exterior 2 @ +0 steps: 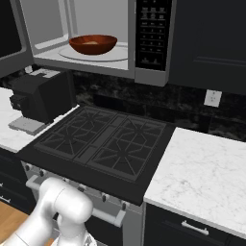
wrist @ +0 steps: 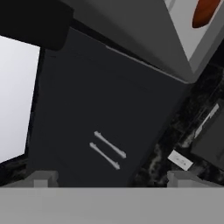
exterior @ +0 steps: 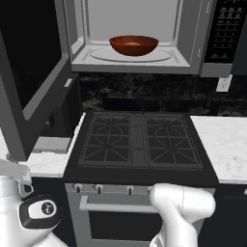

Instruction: Pick the sweet potato from the sink and place it in the bowl. Then pick the bowl and place it in the microwave. Then close the microwave door and press the start button.

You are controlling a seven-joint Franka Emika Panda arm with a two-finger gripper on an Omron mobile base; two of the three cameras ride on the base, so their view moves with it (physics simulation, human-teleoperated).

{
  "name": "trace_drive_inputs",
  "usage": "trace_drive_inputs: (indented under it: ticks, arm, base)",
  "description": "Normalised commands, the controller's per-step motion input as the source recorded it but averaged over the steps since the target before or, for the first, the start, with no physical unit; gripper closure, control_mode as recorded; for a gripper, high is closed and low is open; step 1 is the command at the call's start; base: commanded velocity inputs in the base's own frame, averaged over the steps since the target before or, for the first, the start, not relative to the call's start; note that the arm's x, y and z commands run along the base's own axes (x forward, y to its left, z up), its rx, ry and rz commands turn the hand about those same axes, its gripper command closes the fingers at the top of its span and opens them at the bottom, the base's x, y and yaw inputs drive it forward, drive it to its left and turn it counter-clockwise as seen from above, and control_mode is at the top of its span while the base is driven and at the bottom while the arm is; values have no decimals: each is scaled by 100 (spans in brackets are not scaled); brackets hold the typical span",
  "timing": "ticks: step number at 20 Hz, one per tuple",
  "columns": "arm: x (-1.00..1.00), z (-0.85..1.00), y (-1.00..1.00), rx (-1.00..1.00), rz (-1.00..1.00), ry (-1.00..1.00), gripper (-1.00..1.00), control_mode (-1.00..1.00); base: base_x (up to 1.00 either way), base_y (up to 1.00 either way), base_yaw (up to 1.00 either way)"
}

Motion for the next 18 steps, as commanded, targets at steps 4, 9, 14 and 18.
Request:
trace_drive_inputs:
  ticks: [4, 9, 14, 18]
  arm:
    - [31, 0, -14, 7, 0, -8, -100, -100]
    - [-12, 0, -56, 12, 0, -17, -100, -100]
    - [-29, 0, -61, 17, 0, -29, -100, -100]
    - [-31, 0, -77, 25, 0, -29, -100, -100]
  base:
    - [0, 0, 0]
    - [0, 0, 0]
    - [0, 0, 0]
    - [0, 0, 0]
